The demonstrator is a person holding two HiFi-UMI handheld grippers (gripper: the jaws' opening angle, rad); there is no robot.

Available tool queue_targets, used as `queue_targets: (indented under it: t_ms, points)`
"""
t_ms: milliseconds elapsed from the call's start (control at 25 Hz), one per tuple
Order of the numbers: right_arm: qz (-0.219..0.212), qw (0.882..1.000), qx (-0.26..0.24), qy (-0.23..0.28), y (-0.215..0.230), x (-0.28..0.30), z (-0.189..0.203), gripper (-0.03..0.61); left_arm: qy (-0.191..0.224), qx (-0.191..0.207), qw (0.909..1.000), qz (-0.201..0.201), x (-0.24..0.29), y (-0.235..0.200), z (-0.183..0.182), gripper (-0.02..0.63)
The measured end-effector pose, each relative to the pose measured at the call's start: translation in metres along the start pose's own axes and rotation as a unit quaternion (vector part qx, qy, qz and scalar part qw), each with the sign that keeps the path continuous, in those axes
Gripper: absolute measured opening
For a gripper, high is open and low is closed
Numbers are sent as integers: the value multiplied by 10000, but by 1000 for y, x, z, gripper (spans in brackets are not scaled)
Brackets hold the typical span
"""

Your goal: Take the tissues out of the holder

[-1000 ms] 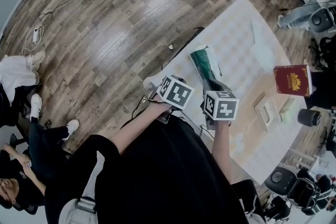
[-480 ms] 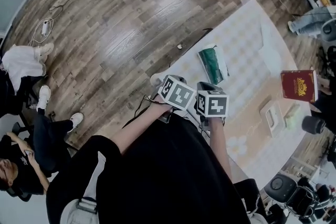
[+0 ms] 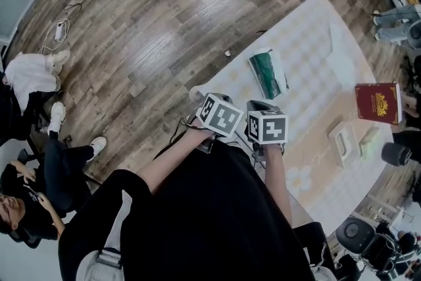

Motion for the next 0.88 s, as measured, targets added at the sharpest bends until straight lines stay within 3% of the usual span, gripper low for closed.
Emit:
queue_targets:
  t_ms: [520, 880]
  points:
    - [60, 9999, 92, -107, 2, -15, 24, 14, -63, 88, 9998, 154, 3, 25, 13, 6]
    - [37, 10000, -20, -87, 9, -16, 17, 14, -20, 95, 9998, 191, 3, 28, 2, 6]
Point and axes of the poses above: the fingertips, and each gripper's own axes: x forward along the fingers, y to its right, z out of its underside, the point moved 7 cm from there along -x, backward along the fingers, and after that the axes turned 15 degrees about -x, right-handed, at the moved point
